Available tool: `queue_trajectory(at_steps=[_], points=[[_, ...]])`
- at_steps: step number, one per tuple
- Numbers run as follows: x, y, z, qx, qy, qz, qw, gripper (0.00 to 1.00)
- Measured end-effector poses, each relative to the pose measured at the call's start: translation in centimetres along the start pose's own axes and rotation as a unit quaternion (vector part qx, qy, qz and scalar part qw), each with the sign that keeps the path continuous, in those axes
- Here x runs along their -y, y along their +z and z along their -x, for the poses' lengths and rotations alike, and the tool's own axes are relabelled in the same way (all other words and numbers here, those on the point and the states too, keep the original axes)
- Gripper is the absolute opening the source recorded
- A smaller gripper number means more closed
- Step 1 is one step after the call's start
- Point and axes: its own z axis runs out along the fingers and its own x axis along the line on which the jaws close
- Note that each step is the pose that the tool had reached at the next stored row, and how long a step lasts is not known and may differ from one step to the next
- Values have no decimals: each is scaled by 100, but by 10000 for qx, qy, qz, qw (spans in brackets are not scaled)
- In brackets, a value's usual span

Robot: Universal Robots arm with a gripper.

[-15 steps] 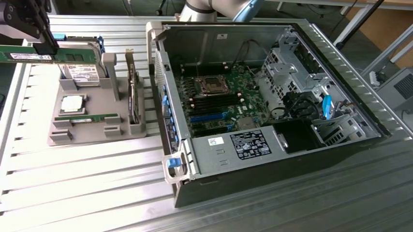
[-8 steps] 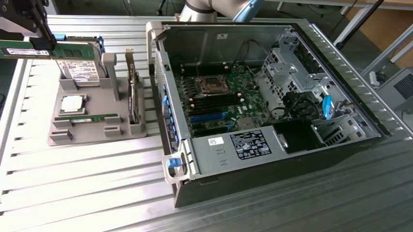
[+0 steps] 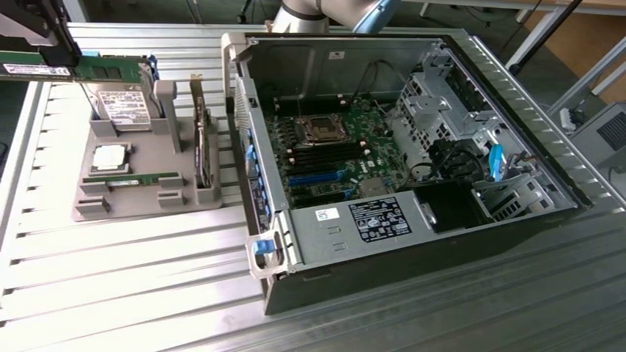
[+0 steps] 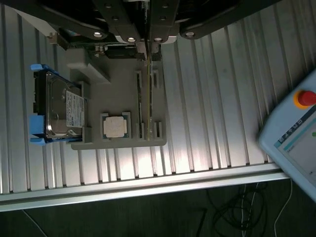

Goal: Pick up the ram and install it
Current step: 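Pick up the ram and move it above insertion slot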

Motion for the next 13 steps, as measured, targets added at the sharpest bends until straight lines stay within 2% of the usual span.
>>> queue_trajectory(at_steps=[10, 13], points=[[3, -104, 2, -5, 0, -1, 10000, 11], [64, -103, 10, -7, 0, 10, 10000, 11]])
